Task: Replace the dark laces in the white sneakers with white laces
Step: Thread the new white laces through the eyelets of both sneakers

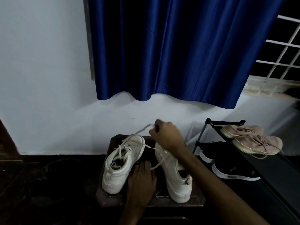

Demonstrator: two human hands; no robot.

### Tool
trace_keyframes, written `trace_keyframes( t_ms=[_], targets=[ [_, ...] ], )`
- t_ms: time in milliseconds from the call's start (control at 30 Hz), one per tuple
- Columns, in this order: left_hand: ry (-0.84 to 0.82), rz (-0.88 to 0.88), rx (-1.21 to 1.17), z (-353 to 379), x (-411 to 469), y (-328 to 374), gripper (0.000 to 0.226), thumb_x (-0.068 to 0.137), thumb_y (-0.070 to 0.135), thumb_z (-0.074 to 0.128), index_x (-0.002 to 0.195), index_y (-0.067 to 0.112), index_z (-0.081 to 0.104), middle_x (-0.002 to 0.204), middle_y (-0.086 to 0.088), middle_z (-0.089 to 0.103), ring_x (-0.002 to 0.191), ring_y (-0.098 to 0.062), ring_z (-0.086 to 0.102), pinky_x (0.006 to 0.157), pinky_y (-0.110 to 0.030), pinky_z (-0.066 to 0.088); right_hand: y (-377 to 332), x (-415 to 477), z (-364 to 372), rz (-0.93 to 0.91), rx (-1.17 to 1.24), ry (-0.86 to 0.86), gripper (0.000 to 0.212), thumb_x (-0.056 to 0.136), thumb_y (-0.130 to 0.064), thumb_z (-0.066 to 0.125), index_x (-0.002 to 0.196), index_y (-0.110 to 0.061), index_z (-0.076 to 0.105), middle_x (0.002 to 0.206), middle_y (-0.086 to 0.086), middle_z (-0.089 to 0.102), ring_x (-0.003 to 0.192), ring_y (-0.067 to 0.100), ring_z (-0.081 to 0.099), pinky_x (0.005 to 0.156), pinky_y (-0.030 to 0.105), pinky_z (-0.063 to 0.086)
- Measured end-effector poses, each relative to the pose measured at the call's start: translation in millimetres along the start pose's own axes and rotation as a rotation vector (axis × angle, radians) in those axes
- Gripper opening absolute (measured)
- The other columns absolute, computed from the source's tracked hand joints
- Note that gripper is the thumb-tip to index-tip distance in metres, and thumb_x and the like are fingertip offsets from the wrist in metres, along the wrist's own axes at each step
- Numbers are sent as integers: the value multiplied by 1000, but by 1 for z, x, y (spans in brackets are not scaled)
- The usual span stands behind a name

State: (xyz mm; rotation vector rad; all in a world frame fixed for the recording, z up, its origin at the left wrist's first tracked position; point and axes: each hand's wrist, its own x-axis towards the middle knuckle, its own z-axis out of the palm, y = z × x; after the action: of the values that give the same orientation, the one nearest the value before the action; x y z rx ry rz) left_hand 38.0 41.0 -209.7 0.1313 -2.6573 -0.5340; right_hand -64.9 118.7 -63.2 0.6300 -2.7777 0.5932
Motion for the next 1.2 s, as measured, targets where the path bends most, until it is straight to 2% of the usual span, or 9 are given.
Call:
trace_keyframes(
  t_ms=[167,300,400,533,600,700,933,1067,1200],
  targets=[
    [130,13,-144,-3,1,1,27,90,35,48,99,13,61,95,-2,59,88,-22,59,74,-32,52,1,26,-43,81,389,85,10,80,-15,63,78,-9,55,67,8,70,54,21,68,58,45,59],
    [403,63,-352,-41,9,20,11,93,17,51,103,16,57,103,4,56,97,-16,55,85,-22,40,6,26,-60,-60,198,-79,2,88,-10,62,90,-9,62,73,5,68,62,23,68,61,42,59],
    [523,75,-526,-85,43,37,22,99,8,47,118,13,57,118,5,56,112,-8,52,93,-11,37,8,19,-64,-170,156,-169,8,87,-5,65,89,-9,72,73,1,70,61,18,65,63,37,58],
    [114,-30,-780,-108,99,44,24,103,21,43,115,16,63,108,7,67,96,-6,63,87,-18,48,7,9,-63,-241,161,-148,12,82,-1,67,91,-9,68,73,1,72,57,7,62,64,28,55],
    [-91,-100,-900,-105,110,45,25,103,23,45,97,12,67,87,0,71,67,-10,66,68,-28,53,9,5,-62,-183,185,-142,16,81,3,62,89,-11,61,72,2,72,57,10,64,63,28,56],
    [-169,-184,-979,-94,108,45,26,99,25,54,85,10,70,72,-6,69,42,-12,50,44,-19,38,19,-3,-58,-112,195,-131,14,81,0,63,86,-12,58,70,2,71,58,14,66,59,27,55],
    [-221,-166,-918,-76,93,48,19,90,21,68,84,6,78,58,5,67,34,8,42,39,-6,27,47,-35,-42,-24,308,-122,12,80,1,67,82,-6,58,63,7,70,50,14,64,46,16,44],
    [-346,-93,-953,-76,94,47,12,85,15,74,86,4,78,63,4,71,46,10,54,52,-6,38,58,-48,-37,-9,382,-63,17,75,2,69,81,-9,58,64,4,71,52,12,64,54,30,52],
    [-452,-83,-981,-78,96,49,20,82,6,75,96,-8,74,62,5,68,41,12,47,45,-2,32,66,-57,-35,25,405,-48,21,74,4,71,80,-12,59,67,5,71,58,18,67,57,36,55]
  ],
)
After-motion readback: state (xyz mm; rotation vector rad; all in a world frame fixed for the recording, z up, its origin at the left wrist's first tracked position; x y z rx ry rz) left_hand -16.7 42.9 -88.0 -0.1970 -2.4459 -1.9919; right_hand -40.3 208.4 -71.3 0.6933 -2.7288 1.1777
